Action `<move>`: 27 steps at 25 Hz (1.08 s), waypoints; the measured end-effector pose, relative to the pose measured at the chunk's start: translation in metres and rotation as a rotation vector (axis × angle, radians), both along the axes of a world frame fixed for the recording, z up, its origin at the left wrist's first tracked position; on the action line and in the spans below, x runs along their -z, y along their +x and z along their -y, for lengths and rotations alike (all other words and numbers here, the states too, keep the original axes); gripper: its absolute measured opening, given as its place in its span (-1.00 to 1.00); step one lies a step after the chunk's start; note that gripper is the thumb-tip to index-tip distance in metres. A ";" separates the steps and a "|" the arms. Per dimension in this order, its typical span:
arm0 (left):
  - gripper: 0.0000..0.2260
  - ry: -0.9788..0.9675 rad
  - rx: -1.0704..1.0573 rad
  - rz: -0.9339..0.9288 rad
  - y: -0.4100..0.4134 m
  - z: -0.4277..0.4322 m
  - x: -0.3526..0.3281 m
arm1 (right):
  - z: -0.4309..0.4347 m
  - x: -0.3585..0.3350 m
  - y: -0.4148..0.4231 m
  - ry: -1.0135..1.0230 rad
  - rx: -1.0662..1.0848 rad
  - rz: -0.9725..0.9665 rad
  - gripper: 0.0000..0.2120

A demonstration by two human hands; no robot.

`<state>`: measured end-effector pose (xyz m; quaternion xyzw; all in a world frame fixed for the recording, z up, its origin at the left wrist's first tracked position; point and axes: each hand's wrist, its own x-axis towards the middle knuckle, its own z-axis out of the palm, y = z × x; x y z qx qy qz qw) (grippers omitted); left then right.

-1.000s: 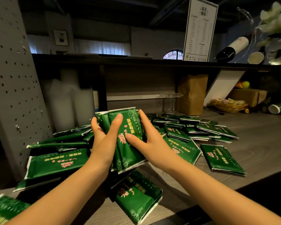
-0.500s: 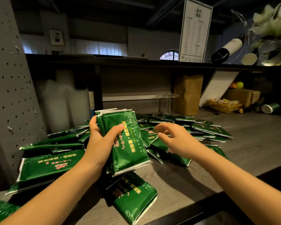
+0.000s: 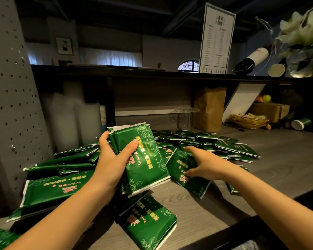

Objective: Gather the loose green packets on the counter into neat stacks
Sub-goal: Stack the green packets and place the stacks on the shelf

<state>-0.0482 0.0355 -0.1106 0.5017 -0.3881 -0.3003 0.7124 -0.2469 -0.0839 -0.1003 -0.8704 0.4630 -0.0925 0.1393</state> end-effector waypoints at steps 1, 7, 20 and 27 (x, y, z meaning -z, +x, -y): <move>-0.26 -0.012 -0.004 -0.009 0.001 0.000 0.000 | -0.002 -0.004 0.002 0.024 -0.028 0.134 -0.46; -0.40 -0.067 -0.031 -0.033 0.005 0.003 -0.002 | -0.026 -0.023 0.018 0.382 -0.198 1.156 -0.83; -0.39 -0.037 0.047 -0.145 -0.002 0.005 0.006 | -0.076 0.013 0.072 0.424 -0.451 1.013 -0.53; -0.14 -0.115 0.095 -0.002 -0.005 0.004 0.006 | -0.067 0.015 0.065 0.585 -0.450 0.952 -0.38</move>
